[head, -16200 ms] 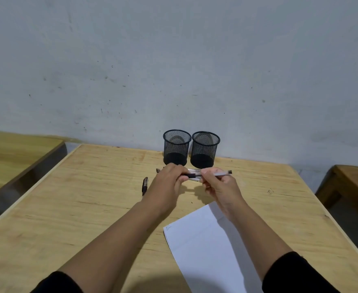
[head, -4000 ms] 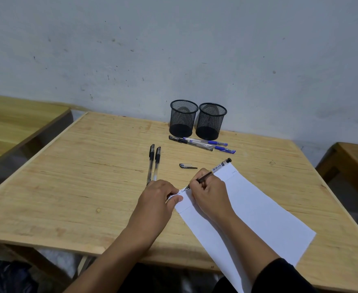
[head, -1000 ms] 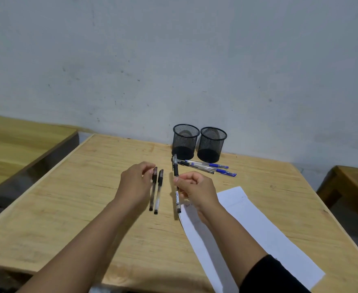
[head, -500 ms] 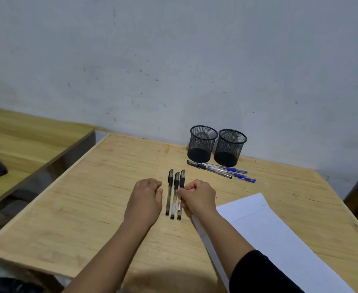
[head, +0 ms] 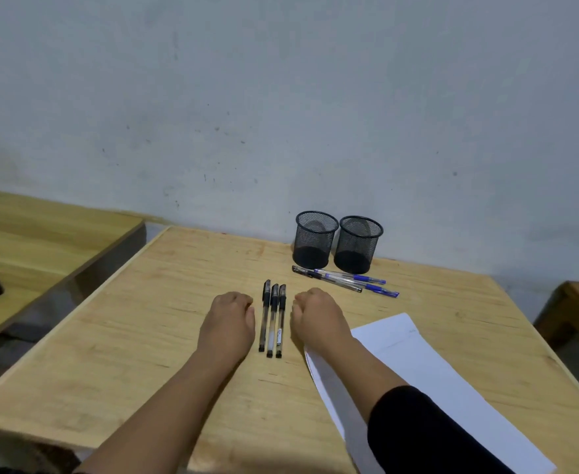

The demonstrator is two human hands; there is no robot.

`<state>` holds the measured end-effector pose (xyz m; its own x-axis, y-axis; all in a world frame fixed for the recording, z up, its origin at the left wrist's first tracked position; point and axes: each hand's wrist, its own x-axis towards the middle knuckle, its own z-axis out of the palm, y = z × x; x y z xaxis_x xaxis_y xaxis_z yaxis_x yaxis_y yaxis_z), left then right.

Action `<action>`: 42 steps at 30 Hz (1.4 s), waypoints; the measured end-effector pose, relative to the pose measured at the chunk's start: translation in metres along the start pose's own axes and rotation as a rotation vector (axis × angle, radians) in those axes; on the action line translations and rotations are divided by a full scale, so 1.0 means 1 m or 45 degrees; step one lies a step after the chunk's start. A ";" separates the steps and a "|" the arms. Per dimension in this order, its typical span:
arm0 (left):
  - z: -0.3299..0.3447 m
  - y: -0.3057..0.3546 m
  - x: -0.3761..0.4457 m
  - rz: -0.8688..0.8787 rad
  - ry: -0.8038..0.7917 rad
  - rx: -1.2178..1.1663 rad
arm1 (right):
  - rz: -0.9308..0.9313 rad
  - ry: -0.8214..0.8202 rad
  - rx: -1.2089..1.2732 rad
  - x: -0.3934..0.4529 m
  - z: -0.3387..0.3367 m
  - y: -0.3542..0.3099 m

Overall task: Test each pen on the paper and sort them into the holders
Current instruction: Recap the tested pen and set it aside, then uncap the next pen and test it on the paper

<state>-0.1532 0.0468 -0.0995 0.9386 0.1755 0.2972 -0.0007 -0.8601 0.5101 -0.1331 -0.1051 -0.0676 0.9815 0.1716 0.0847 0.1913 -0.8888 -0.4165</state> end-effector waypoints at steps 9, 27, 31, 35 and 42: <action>0.000 0.061 0.031 0.148 -0.138 0.190 | -0.084 0.011 -0.381 0.000 -0.032 0.041; 0.062 0.082 0.085 0.304 -0.265 0.321 | -0.189 0.139 -0.417 0.045 -0.020 0.093; 0.066 0.077 0.088 0.312 -0.241 0.316 | -0.143 0.207 -0.243 0.047 -0.017 0.098; 0.062 0.078 0.086 0.338 -0.210 0.217 | -0.064 0.251 -0.009 0.042 -0.026 0.096; 0.032 0.091 0.064 0.382 -0.049 -0.249 | 0.297 0.390 1.330 0.016 -0.062 0.087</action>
<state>-0.0820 -0.0355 -0.0599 0.8989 -0.0926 0.4283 -0.3409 -0.7619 0.5507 -0.1005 -0.2062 -0.0465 0.9790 -0.1933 0.0648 0.0529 -0.0665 -0.9964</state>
